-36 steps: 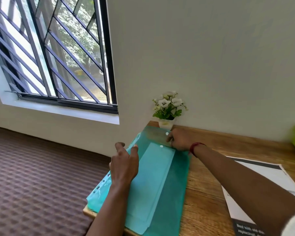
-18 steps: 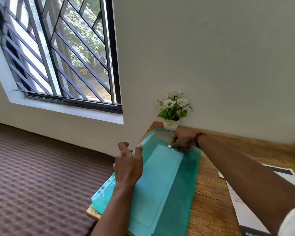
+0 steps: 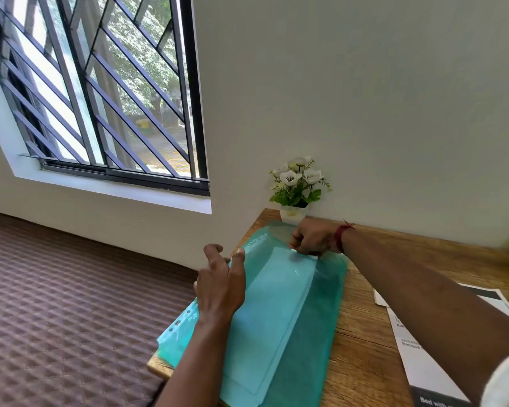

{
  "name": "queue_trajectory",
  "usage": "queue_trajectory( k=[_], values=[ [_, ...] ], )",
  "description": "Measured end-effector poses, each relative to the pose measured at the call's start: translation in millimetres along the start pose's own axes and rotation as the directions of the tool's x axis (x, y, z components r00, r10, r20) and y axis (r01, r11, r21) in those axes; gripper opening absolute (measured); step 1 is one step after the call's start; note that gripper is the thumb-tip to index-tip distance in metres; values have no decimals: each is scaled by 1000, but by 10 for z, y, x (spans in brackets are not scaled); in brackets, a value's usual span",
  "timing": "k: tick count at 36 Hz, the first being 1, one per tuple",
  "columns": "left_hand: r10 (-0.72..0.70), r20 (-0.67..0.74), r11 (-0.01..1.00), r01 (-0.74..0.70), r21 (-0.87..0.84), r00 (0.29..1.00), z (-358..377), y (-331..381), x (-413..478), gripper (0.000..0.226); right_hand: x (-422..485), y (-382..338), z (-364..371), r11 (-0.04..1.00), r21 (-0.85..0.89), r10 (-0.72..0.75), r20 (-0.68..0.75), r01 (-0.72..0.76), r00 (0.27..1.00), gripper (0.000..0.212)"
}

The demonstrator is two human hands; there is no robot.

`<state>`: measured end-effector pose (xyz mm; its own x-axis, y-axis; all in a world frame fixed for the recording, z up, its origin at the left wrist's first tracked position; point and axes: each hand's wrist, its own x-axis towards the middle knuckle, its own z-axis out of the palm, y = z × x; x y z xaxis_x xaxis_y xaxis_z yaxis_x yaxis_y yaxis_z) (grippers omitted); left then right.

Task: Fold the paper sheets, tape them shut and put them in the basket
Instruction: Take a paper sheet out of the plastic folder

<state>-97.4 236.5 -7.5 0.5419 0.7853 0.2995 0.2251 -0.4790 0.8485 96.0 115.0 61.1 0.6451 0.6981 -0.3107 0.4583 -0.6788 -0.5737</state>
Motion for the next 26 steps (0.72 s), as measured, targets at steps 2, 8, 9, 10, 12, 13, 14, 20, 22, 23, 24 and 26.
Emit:
queue_trajectory(
  k=[2,8,9,10,12,13,14,20,22,23,24,26],
  values=[
    [1,-5,1000,-1,5,1000,-4,4,1,48,-11,-13,-2,1000,-1,-11,-2,11,1000,17],
    [8,10,1000,-8,18,1000,-22,28,4,47,-31,-26,10,998,-49,-47,-84,43,995,19],
    [10,13,1000,-10,19,1000,-22,31,0,47,-38,-21,12,996,-73,-57,-106,50,993,20],
    [12,15,1000,-12,20,1000,-25,32,-3,47,-46,-22,15,993,-101,-69,-128,56,989,20],
    [12,21,1000,-13,23,1000,-32,42,-10,48,-51,-24,23,985,-161,-90,-182,61,979,23],
    [11,26,1000,-11,26,1000,-35,49,-12,49,-53,-32,29,980,-189,-100,-214,59,972,24],
    [10,29,1000,-11,28,1000,-36,52,-12,49,-57,-41,32,975,-216,-113,-247,59,962,23],
    [-4,40,998,2,58,999,-33,38,-12,48,-137,-125,-16,924,-376,-226,-395,68,890,17],
    [-10,45,998,6,68,999,-30,34,-10,48,-177,-148,-49,920,-386,-244,-425,70,872,14],
    [-16,47,997,12,76,999,-28,36,-8,49,-203,-156,-65,919,-388,-251,-443,69,861,13],
    [-20,49,996,16,83,999,-25,36,-2,49,-226,-165,-80,917,-393,-260,-461,68,848,13],
    [-26,53,995,21,95,998,-16,34,3,40,-279,-169,-114,910,-408,-287,-495,72,820,15]
  ],
)
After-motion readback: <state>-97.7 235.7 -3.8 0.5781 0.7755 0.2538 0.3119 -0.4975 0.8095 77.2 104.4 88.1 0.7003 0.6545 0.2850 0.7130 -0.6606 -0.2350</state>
